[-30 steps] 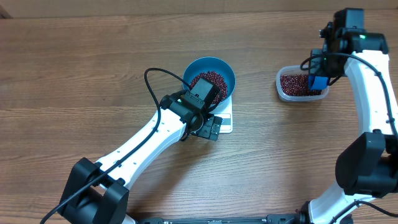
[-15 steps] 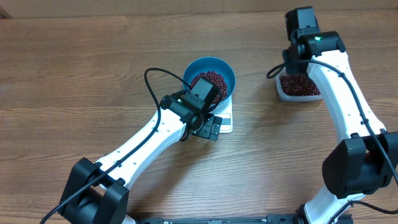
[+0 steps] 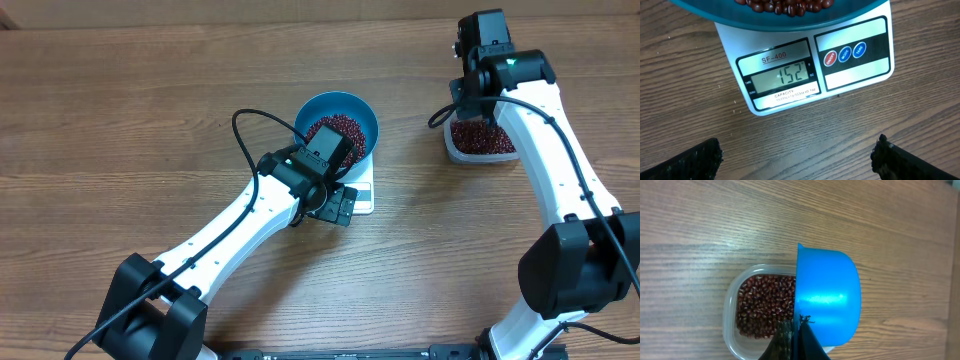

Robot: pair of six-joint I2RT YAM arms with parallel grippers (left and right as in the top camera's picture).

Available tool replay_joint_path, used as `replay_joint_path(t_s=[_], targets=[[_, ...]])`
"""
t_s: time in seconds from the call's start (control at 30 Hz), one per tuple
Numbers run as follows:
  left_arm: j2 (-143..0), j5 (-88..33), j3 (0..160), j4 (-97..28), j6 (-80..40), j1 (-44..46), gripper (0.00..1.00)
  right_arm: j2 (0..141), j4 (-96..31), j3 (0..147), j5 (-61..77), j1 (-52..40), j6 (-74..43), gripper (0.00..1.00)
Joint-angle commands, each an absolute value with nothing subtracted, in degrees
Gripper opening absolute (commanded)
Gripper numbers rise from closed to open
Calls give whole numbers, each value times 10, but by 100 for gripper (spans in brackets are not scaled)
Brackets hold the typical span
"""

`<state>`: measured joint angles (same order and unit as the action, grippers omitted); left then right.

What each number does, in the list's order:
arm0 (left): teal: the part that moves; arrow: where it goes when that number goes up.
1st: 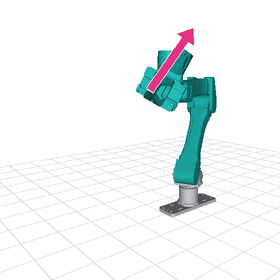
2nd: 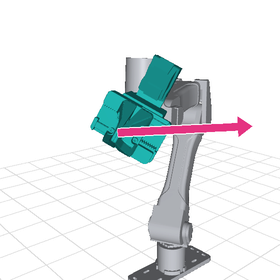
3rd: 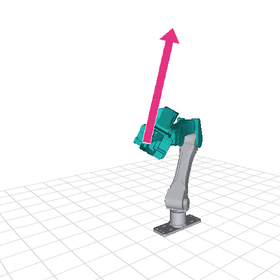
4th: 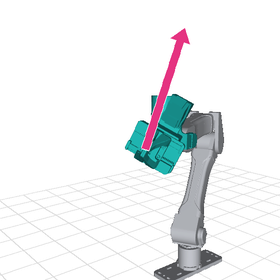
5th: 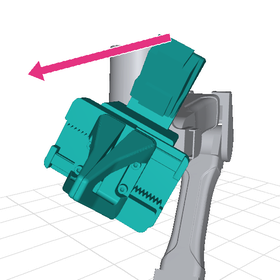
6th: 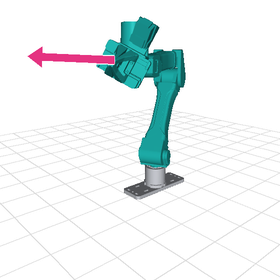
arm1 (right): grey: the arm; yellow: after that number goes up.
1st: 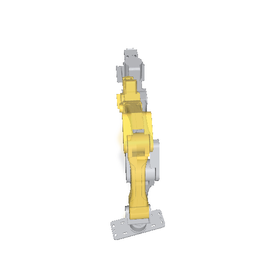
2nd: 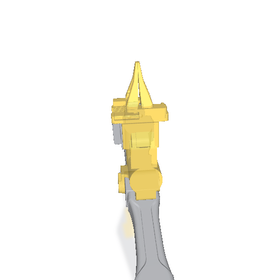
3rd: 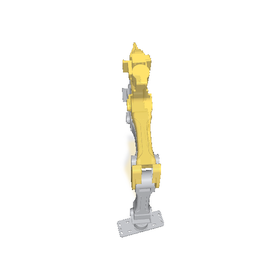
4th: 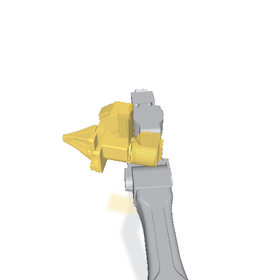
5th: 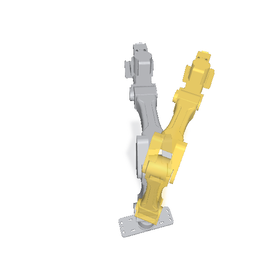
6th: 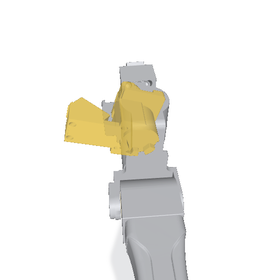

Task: Scoop item into bowl and weigh 150g on scale
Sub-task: 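Carry the scoop over the teal bowl with the right gripper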

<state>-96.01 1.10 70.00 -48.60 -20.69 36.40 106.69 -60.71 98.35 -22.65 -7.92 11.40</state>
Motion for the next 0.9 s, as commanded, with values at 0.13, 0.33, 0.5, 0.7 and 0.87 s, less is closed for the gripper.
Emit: replay_joint_path(t_s=[0.13, 0.33, 0.5, 0.7, 0.87], targets=[[-949, 17, 695, -486, -212, 366, 100, 1057, -640, 1100, -100, -97, 159, 4], [-949, 17, 695, -486, -212, 366, 100, 1057, -643, 1144, 206, -99, 159, 4], [-949, 17, 695, -486, -212, 366, 99, 1059, -646, 1134, 234, -116, 160, 4], [-949, 17, 695, -486, -212, 366, 100, 1060, -636, 1117, 230, -152, 170, 4], [-949, 17, 695, -486, -212, 366, 100, 1065, -633, 1113, 230, -177, 171, 4]])
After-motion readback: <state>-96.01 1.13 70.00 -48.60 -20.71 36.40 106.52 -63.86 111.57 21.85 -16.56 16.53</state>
